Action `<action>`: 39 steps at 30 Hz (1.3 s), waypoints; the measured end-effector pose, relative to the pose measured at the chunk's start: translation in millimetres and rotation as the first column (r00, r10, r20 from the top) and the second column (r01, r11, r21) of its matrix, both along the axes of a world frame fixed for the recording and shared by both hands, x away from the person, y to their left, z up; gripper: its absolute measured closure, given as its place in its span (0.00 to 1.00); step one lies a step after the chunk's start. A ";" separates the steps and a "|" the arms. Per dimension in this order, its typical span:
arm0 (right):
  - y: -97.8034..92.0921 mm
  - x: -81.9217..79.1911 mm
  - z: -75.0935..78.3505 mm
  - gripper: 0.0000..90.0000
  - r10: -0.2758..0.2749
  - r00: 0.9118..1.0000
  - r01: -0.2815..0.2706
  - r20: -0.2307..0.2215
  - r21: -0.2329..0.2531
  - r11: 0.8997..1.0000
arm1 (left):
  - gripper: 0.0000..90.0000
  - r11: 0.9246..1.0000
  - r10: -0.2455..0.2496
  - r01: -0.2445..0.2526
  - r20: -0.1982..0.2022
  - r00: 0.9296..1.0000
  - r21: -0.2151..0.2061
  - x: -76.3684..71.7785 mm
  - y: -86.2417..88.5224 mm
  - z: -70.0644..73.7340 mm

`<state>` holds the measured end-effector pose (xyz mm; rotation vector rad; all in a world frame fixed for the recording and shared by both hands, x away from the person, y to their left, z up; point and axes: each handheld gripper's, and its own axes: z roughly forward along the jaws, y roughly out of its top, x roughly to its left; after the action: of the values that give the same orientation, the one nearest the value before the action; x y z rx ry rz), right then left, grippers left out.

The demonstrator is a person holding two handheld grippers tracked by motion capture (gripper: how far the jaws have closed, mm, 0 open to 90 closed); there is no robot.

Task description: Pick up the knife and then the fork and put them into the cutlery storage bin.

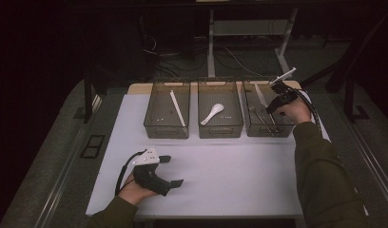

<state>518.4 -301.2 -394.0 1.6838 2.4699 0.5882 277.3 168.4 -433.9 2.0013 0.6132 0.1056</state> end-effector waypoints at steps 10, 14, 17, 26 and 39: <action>1.1 1.0 -8.2 0.86 -0.011 1.000 0.011 -0.002 0.003 1.000 | 0.00 1.000 -0.003 0.003 0.000 1.000 -0.001 -0.2 -0.1 0.1; -1.1 0.0 -4.8 0.83 -0.015 1.000 0.015 0.014 0.007 1.000 | 0.00 1.000 -0.004 0.004 -0.001 1.000 0.003 -0.2 -0.2 0.2; -3.4 -1.2 0.9 0.79 -0.023 0.999 0.022 0.037 0.023 0.999 | 0.00 1.000 -0.004 0.004 0.000 1.000 0.004 -0.2 -0.1 0.3; -9.4 -12.7 16.5 0.59 -0.013 0.993 0.001 0.118 0.095 0.996 | 0.00 1.000 0.004 -0.004 -0.006 1.000 0.002 0.6 0.2 0.0; -15.4 -55.0 27.2 0.43 0.035 0.959 -0.090 0.282 0.183 0.979 | 0.00 1.000 0.012 -0.012 -0.007 1.000 0.015 0.5 0.5 -0.4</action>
<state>463.4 -316.5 -366.9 1.4649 2.3339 1.0275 277.8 168.8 -434.3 2.0136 0.6305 0.1103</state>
